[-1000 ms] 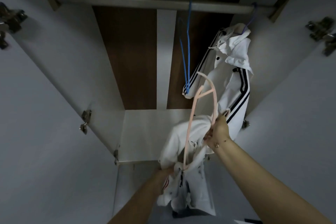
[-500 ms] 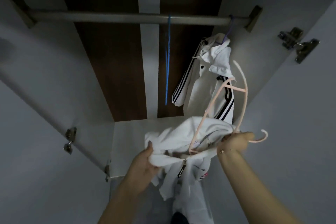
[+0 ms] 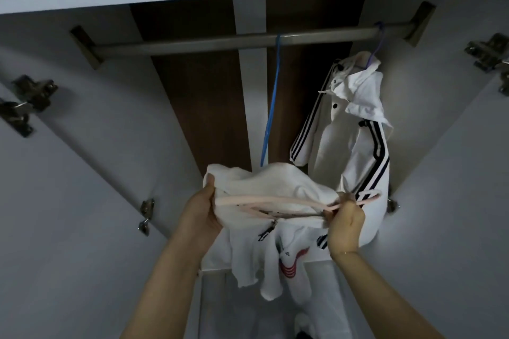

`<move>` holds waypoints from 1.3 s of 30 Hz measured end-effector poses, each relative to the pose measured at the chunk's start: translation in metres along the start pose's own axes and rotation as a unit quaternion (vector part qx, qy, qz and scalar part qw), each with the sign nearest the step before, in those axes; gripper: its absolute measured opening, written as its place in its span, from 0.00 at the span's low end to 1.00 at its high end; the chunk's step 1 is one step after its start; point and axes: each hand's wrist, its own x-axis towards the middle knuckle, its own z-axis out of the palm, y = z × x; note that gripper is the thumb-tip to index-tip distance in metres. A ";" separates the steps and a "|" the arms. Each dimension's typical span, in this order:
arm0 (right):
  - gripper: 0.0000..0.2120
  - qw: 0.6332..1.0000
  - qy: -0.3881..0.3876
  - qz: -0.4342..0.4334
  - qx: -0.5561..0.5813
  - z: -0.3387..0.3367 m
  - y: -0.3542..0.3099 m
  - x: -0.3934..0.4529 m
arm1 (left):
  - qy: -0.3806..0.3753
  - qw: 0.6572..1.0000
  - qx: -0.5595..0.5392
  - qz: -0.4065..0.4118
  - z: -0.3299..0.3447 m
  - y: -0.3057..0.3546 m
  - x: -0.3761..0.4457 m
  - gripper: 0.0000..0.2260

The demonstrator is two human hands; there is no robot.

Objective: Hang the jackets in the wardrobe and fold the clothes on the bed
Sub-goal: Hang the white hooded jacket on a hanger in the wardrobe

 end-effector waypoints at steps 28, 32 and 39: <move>0.04 0.960 -0.279 0.015 0.018 -0.004 -0.023 0.021 | 0.019 0.993 0.094 0.070 -0.025 -0.009 -0.008 0.16; 0.09 0.966 -0.241 -0.066 -0.067 -0.006 -0.016 0.010 | 0.148 0.874 0.401 0.231 -0.020 -0.015 -0.004 0.10; 0.10 0.830 -0.256 -0.322 -0.377 0.009 -0.020 -0.027 | 0.014 0.885 0.408 0.225 0.031 -0.042 -0.017 0.17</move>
